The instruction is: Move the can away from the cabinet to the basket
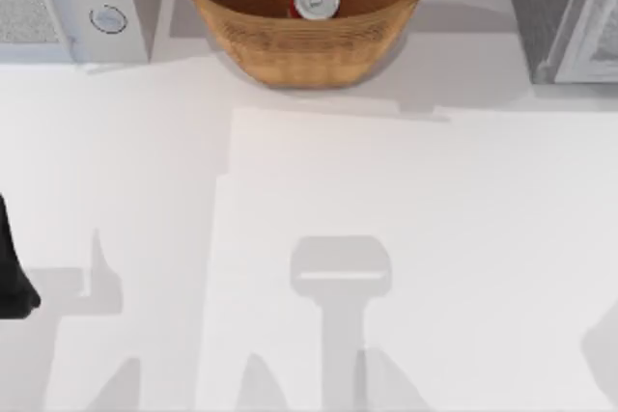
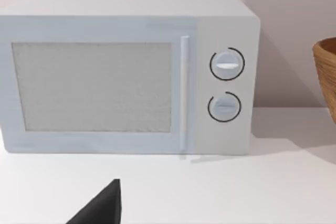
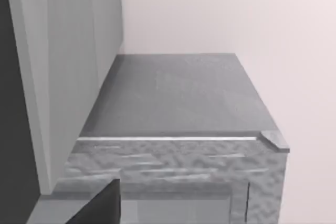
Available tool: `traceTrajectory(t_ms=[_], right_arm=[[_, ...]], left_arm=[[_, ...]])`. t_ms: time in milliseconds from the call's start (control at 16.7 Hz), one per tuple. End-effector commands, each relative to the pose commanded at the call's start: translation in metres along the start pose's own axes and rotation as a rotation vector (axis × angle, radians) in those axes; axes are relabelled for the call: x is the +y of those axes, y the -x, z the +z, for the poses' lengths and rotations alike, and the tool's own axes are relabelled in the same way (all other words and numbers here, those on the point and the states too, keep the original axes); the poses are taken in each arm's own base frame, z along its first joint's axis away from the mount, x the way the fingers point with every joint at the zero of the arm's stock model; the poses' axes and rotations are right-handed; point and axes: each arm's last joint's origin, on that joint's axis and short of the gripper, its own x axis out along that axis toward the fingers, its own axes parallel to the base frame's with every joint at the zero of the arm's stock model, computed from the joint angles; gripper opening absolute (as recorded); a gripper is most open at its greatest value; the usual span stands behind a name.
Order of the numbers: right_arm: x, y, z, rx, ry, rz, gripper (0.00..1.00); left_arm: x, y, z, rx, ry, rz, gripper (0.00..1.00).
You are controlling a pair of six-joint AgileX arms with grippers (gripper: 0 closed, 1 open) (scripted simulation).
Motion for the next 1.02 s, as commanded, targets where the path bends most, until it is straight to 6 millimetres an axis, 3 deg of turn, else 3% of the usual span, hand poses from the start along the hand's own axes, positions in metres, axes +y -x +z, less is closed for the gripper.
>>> traceTrajectory(t_ms=[300,600,780,1020], right_arm=[[0.052,-0.043,0.002,-0.017,-0.024,-0.005,1.00],[0.130,-0.082,-0.006,0.014,-0.046,-0.014,1.00],[0.183,-0.089,-0.011,0.037,-0.034,-0.016,1.00],[0.243,-0.078,-0.011,0.037,-0.008,-0.010,1.00]], left_arm=[[0.000,0.000,0.000,0.000,0.000,0.000,1.00],[0.000,0.000,0.000,0.000,0.000,0.000,1.00],[0.000,0.000,0.000,0.000,0.000,0.000,1.00],[0.000,0.000,0.000,0.000,0.000,0.000,1.00]])
